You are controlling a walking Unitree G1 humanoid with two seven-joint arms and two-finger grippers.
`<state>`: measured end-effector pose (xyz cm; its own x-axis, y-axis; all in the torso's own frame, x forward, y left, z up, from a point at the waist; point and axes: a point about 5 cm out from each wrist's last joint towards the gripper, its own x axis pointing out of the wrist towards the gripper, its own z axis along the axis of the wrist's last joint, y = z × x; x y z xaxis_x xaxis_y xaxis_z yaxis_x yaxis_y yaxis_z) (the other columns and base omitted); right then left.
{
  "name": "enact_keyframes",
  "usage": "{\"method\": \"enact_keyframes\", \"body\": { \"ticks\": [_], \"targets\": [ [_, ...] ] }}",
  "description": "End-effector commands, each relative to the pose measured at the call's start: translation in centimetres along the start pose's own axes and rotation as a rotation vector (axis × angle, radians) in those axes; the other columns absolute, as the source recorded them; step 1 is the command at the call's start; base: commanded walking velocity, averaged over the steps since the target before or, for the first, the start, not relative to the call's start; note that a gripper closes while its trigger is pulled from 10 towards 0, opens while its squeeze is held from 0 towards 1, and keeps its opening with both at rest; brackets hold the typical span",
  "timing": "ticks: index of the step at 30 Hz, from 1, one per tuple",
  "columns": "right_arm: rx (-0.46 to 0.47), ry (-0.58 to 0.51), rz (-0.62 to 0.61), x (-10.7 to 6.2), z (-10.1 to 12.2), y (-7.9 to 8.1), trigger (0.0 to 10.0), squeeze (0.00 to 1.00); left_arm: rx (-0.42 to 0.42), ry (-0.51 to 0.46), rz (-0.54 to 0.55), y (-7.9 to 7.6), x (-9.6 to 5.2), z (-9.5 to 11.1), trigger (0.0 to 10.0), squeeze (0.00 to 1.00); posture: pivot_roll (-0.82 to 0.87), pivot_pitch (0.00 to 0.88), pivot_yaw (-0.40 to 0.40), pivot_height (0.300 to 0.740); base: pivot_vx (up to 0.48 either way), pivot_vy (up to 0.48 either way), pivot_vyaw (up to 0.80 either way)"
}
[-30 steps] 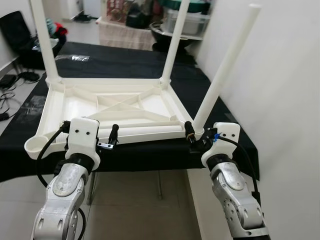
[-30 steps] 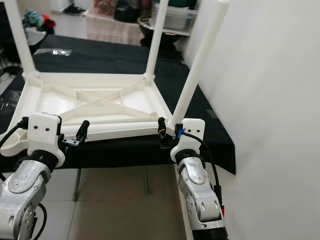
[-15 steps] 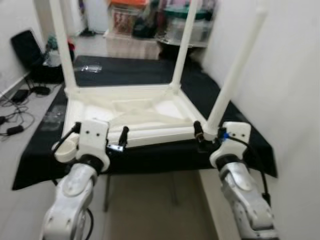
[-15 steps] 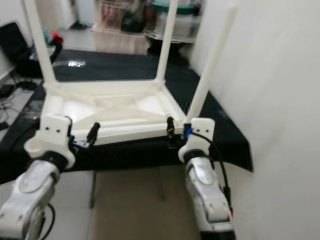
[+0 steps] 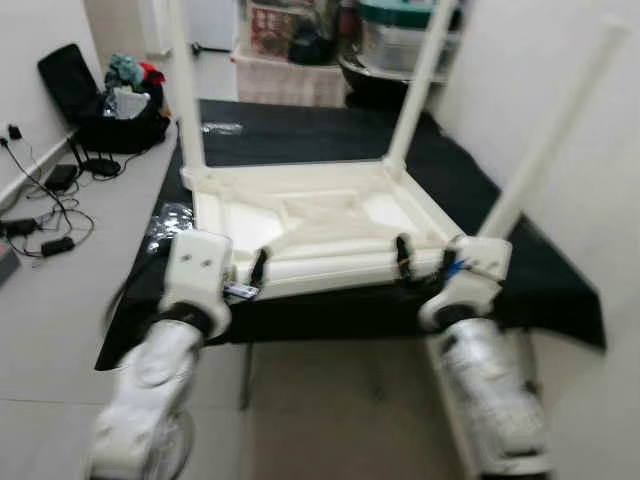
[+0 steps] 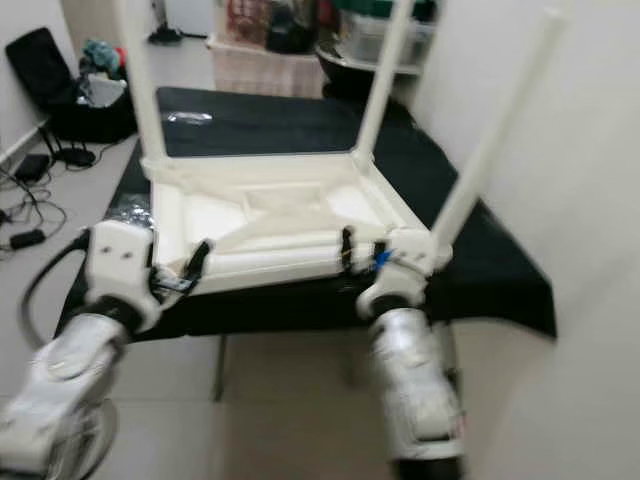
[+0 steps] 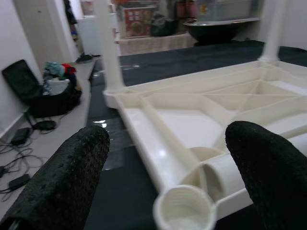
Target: Building children table
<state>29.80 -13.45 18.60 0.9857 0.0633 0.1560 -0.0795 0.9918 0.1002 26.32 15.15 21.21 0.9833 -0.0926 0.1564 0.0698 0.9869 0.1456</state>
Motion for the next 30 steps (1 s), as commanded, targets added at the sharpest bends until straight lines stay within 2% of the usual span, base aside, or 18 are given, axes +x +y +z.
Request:
{"method": "enact_keyframes", "body": {
  "ticks": [1, 8, 15, 25, 30],
  "targets": [
    [-0.024, 0.008, -0.044, -0.2, 0.0, -1.2, 10.0, 0.0, -0.011, 0.006, -0.009, -0.6, 0.1, -0.1, 10.0, 0.0, 0.1, 0.1, -0.123, 0.74, 0.0, 0.0, 0.0],
    [-0.025, -0.002, -0.047, -0.1, 0.4, -1.2, 10.0, 0.0, -0.021, -0.004, 0.006, -0.2, 0.5, 0.2, 10.0, 0.0, 0.1, 0.108, -0.126, 0.74, 0.0, 0.0, 0.0],
    [-0.034, -0.02, -0.065, 0.2, 0.9, -1.4, 10.0, 0.0, 0.006, -0.004, 0.008, 0.2, 1.1, 0.2, 10.0, 0.0, 0.09, 0.118, -0.125, 0.74, 0.0, 0.0, 0.0],
    [-0.04, -0.014, -0.082, 0.4, 1.0, -1.7, 10.0, 0.0, -0.001, -0.002, 0.0, -0.3, 0.9, 0.2, 10.0, 0.0, 0.09, 0.115, -0.128, 0.74, 0.0, 0.0, -0.77],
    [-0.046, -0.021, -0.079, 0.6, 1.1, -1.6, 10.0, 0.0, -0.042, 0.043, -0.017, -0.2, 0.9, -0.4, 10.0, 0.0, 0.1, 0.119, -0.131, 0.74, 0.0, 0.0, -0.08]
  ]
}}
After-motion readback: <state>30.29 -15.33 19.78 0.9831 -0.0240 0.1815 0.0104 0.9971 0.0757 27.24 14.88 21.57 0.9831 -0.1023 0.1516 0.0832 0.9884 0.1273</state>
